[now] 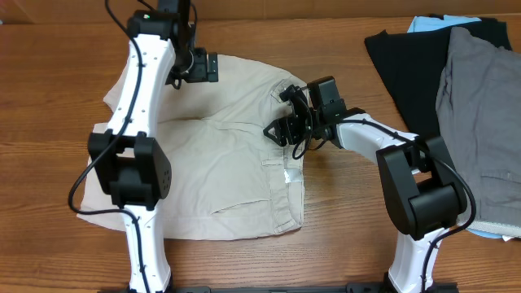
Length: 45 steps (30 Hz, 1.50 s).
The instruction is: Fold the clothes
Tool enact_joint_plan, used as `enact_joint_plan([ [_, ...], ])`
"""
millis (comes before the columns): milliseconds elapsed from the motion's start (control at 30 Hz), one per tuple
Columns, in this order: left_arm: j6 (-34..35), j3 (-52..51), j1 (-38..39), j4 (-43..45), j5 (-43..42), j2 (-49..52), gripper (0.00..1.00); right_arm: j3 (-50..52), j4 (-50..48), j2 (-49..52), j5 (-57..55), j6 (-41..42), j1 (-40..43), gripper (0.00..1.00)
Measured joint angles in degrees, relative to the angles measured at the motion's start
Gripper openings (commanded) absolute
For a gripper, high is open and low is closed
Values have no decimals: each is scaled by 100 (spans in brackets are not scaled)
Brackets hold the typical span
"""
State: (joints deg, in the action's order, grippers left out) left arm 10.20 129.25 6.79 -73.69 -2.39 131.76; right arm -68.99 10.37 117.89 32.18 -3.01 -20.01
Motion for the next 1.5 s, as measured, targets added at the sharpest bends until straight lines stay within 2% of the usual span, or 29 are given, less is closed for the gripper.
enact_joint_plan([
  [67,0,-2,28,2,-37,142,99,0,-155,17,50,0,0,73],
  [100,0,-2,37,2,-48,184,99,0,-219,26,63,11,0,68],
  [133,0,-2,37,2,-61,229,99,0,-293,37,68,26,0,54],
  [167,0,-2,37,4,-63,256,99,-2,-343,44,68,61,0,35],
  [200,0,-2,37,7,-70,275,99,-2,-400,50,72,120,13,22],
  [267,0,-4,37,22,-85,284,99,-13,-431,59,81,275,35,6],
  [300,2,-2,37,31,-87,284,99,-28,-433,68,90,358,55,4],
  [500,2,-2,37,31,-103,284,98,-448,205,81,170,673,275,4],
  [667,2,-2,37,20,-105,284,98,-1294,1847,81,142,754,529,4],
  [767,2,-2,37,-37,-105,284,98,-1893,3169,79,-188,892,739,4],
  [833,2,-2,37,-61,-105,284,97,-2205,3665,68,-483,968,907,4],
  [967,4,-4,37,-63,-105,284,96,-2337,4026,52,-1145,1209,1154,4],
  [1133,4,-2,37,-66,-96,284,95,-2330,3965,162,-1777,1419,1198,4],
  [1367,20,-2,37,-129,164,284,94,-2315,3729,562,-2264,1567,1161,4],
  [1500,20,-4,37,-131,267,284,94,-2393,4026,522,-2374,1578,1163,4],
])
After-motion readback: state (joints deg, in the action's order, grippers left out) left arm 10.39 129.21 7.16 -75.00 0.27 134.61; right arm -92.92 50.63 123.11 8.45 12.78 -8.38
